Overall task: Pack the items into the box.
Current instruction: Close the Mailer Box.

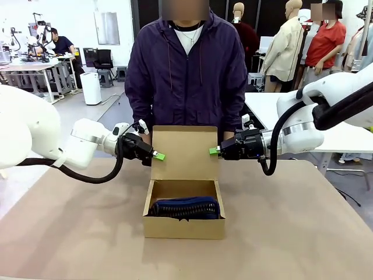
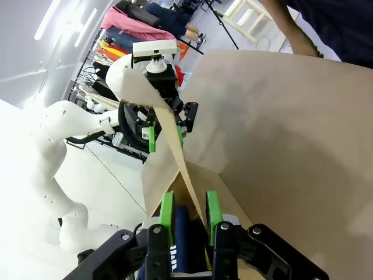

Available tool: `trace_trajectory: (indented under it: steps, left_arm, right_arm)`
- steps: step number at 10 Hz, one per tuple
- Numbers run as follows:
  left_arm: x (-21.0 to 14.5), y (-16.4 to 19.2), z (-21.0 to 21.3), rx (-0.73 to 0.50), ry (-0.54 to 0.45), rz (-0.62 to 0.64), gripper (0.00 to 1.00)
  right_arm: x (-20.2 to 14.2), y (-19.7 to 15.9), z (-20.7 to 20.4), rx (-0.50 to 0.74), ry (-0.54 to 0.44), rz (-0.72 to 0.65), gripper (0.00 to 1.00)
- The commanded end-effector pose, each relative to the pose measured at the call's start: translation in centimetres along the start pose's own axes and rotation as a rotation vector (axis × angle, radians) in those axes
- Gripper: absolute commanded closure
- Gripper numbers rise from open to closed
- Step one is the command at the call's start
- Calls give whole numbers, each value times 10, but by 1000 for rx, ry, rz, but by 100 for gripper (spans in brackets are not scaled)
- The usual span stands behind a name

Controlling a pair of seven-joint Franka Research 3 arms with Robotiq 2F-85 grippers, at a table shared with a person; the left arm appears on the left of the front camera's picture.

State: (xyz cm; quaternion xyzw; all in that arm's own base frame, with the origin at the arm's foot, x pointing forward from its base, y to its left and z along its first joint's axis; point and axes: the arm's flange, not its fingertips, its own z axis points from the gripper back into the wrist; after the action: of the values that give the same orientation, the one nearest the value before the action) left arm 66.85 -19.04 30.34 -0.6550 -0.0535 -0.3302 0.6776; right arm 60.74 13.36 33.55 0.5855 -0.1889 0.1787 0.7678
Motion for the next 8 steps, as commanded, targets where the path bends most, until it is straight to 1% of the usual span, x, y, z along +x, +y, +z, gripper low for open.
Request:
trace_trajectory:
  steps: [1,2,3,4,6,7,8]
  left_arm:
    - [7,-3,4,-12,3,10,58]
    - [0,0,0,0,0,0,58]
    - [2,-6,-6,45,-12,-99,58]
    - [2,-17,-13,61,-13,-220,58]
    - [-5,-39,-25,106,12,-379,58]
    - [-10,-49,-29,155,14,-454,58]
    - [-16,-55,-31,185,-3,-525,58]
  right_arm:
    - [5,1,-1,10,-14,-6,69]
    - [0,0,0,0,0,0,69]
    - [-1,6,-6,14,10,62,69]
    - [-7,11,-11,28,1,145,69]
    - [-23,24,-16,54,-3,327,69]
    - [-31,29,-12,71,-35,396,69]
    - [-38,34,-9,61,-46,454,69]
